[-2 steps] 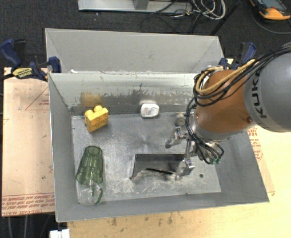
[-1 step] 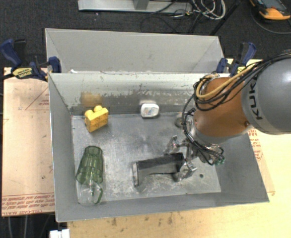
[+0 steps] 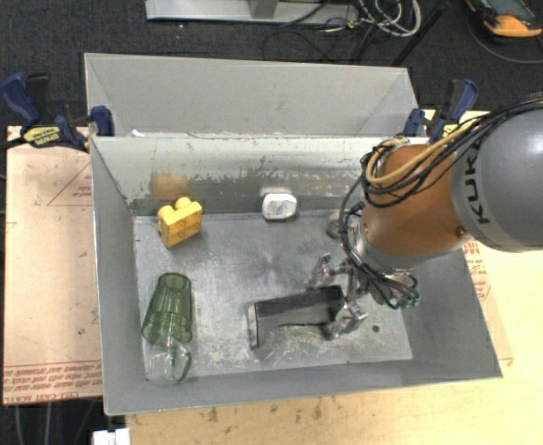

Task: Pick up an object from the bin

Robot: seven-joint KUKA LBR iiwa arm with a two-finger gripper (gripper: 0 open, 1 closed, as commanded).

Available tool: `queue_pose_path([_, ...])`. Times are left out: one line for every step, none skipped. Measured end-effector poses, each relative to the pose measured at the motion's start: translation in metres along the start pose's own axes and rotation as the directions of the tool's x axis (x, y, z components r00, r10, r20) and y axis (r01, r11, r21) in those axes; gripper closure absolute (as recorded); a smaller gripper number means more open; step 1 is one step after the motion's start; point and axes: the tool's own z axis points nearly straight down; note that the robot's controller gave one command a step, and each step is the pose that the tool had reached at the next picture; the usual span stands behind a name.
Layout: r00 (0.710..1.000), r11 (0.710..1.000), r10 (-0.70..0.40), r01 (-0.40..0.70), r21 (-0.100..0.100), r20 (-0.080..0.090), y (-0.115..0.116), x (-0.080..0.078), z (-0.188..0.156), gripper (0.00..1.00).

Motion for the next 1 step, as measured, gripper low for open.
queue_pose_path([0.998,0.998,-0.061,0.061,0.007,0.005,-0.0062,0.0204,-0.1209,1.0])
